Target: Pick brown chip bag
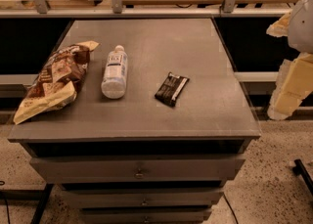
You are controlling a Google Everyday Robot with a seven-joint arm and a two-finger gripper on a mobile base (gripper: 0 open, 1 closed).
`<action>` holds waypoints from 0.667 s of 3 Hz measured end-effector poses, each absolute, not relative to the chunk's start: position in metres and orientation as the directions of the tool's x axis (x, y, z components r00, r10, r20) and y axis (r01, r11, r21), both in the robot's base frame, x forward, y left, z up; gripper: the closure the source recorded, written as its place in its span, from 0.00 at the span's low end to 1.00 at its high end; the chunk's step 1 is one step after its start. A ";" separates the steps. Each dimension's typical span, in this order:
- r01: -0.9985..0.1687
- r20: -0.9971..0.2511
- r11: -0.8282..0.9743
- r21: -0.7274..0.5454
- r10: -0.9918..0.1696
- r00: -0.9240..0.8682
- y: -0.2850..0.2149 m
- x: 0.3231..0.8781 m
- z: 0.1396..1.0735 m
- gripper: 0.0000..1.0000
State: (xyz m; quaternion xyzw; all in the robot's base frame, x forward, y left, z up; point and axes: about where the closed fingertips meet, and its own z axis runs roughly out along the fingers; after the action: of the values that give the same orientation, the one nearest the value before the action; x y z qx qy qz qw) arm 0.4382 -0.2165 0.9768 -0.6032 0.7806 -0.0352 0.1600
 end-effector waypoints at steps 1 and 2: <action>-0.930 -0.207 0.270 -0.248 -0.953 -0.221 -0.216 0.438 0.977 0.00; -0.941 -0.217 0.188 -0.281 -0.968 -0.129 -0.186 0.447 0.988 0.00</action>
Offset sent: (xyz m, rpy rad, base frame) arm 0.0220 0.0737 0.0223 0.0093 -0.0650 0.2206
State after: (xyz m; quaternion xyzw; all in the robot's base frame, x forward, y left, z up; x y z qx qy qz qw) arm 0.4474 -0.1862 0.9882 -0.6360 0.7503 -0.0374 0.1766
